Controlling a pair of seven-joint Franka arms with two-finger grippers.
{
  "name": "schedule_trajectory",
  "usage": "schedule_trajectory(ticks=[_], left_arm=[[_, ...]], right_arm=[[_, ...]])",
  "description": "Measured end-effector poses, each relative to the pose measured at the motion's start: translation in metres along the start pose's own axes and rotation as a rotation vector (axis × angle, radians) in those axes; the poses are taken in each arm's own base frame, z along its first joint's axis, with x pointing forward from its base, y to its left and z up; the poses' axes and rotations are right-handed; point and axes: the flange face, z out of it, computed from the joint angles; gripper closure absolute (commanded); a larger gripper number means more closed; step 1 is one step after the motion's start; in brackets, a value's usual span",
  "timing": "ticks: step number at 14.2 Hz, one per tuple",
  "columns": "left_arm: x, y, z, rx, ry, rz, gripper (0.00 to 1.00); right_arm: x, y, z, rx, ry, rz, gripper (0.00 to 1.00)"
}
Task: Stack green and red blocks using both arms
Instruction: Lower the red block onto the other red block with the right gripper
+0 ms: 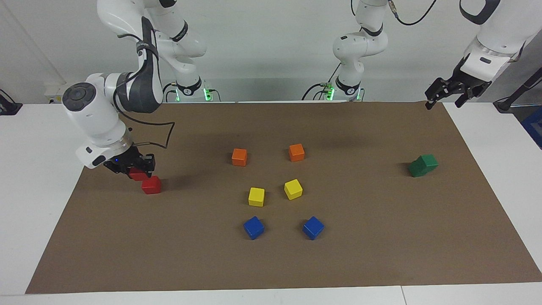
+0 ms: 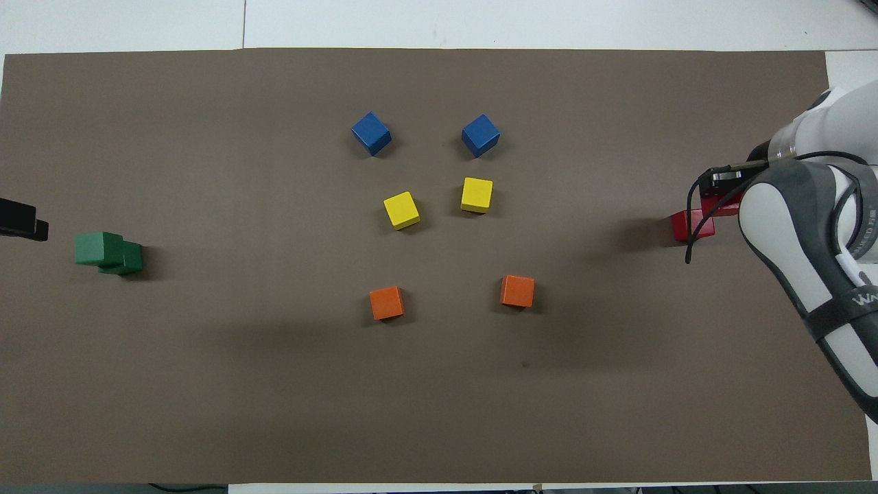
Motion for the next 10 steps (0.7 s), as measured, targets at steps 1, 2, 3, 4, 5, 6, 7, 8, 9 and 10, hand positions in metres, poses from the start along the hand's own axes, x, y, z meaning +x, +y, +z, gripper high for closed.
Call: schedule_trajectory(ticks=[1,2,3,4,5,6,7,8,9,10], left_arm=[[0.0,0.003,-0.001,0.001,0.007,-0.002,0.0],[0.001,0.004,-0.002,0.001,0.016,-0.004,0.0],[0.003,0.005,-0.002,0.002,0.027,-0.004,0.0],[0.005,0.005,-0.001,0.002,0.039,-0.005,0.0],[0.006,0.005,0.0,0.002,0.043,-0.006,0.0],[0.007,0.004,0.002,0.002,0.044,-0.007,0.0],[0.007,0.004,0.003,0.002,0.044,-0.008,0.0],[0.008,0.004,0.003,0.002,0.046,-0.008,0.0],[0.008,0.004,0.002,0.002,0.048,-0.007,0.0],[0.008,0.005,0.002,0.002,0.05,-0.006,0.0]], right_arm=[[-0.002,0.003,0.005,0.0,0.002,0.005,1.0],[-0.004,0.006,0.011,0.0,0.006,0.01,1.0],[-0.005,0.008,0.015,-0.001,0.011,0.014,1.0],[-0.007,0.01,0.02,-0.001,0.011,0.017,1.0],[-0.009,0.01,0.024,0.0,0.005,0.017,1.0],[-0.011,0.009,0.028,0.001,-0.001,0.015,1.0],[-0.013,0.009,0.032,0.001,-0.001,0.013,1.0],[-0.015,0.008,0.036,0.001,0.002,0.011,1.0],[-0.017,0.008,0.04,0.001,-0.001,0.008,1.0],[-0.019,0.007,0.041,0.002,-0.004,0.003,1.0]])
